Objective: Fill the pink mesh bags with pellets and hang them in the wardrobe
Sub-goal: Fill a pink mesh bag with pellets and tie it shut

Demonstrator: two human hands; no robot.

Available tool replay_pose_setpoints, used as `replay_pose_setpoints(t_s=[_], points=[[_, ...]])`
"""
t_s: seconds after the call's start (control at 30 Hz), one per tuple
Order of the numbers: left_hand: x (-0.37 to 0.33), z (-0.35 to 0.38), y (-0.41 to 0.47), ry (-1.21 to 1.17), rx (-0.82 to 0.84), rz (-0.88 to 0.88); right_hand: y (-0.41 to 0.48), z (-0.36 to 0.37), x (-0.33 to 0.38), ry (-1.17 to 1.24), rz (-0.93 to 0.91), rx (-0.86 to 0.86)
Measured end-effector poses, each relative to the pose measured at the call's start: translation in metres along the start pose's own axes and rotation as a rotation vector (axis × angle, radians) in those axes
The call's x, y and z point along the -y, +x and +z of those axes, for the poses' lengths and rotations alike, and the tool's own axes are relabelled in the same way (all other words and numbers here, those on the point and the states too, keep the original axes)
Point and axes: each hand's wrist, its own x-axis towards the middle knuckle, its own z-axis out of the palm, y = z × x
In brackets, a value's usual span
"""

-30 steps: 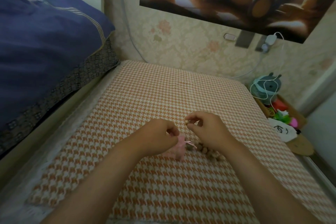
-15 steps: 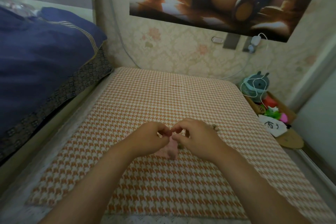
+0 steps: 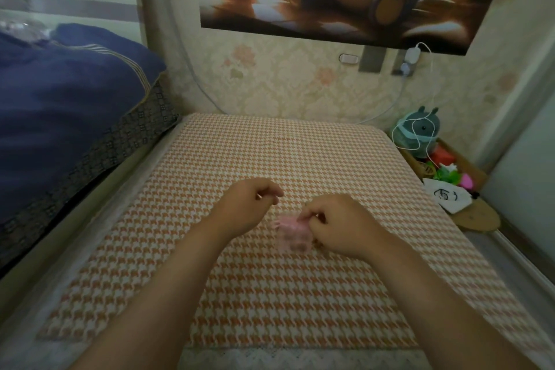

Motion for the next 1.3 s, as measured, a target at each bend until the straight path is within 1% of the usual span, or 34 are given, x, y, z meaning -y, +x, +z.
replay_pose_setpoints(t_s=[0.13, 0.2, 0.27, 0.33, 0.53, 0.63, 0.73, 0.8, 0.87, 0.97, 1.07, 1.23, 1.3], points=[[0.021, 0.024, 0.01, 0.281, 0.09, -0.019, -0.004, 0.001, -0.012, 0.032, 0.025, -0.011], [0.029, 0.035, 0.012, 0.368, 0.169, 0.006, -0.006, 0.0, -0.015, 0.049, 0.035, -0.016], [0.033, 0.043, 0.013, 0.407, 0.217, 0.047, -0.007, 0.002, -0.018, 0.055, 0.032, -0.029], [0.033, 0.047, 0.015, 0.396, 0.203, 0.063, -0.006, 0.005, -0.02, 0.053, 0.023, -0.042], [0.035, 0.045, 0.019, 0.279, 0.139, 0.033, 0.002, 0.012, -0.023, 0.054, 0.019, -0.064], [0.02, 0.037, 0.018, 0.158, 0.018, 0.014, 0.003, 0.012, -0.022, 0.03, 0.044, -0.046], [-0.002, 0.026, 0.015, 0.067, -0.075, 0.05, 0.002, 0.009, -0.019, 0.029, 0.079, -0.022], [-0.014, 0.02, 0.009, 0.03, -0.069, 0.094, 0.002, 0.009, -0.018, 0.025, 0.085, -0.006], [-0.023, 0.018, 0.002, 0.022, -0.026, 0.125, 0.002, 0.009, -0.018, 0.024, 0.086, 0.007], [-0.027, 0.021, -0.007, 0.078, 0.045, 0.174, 0.002, 0.01, -0.017, 0.057, 0.095, 0.015], [-0.027, 0.025, -0.008, 0.138, 0.058, 0.207, 0.002, 0.01, -0.015, 0.056, 0.102, 0.008], [-0.024, 0.032, -0.001, 0.161, 0.04, 0.132, 0.002, 0.009, -0.016, 0.066, 0.118, 0.011], [-0.022, 0.032, 0.0, 0.165, 0.064, 0.093, 0.003, 0.009, -0.018, 0.075, 0.12, 0.012]])
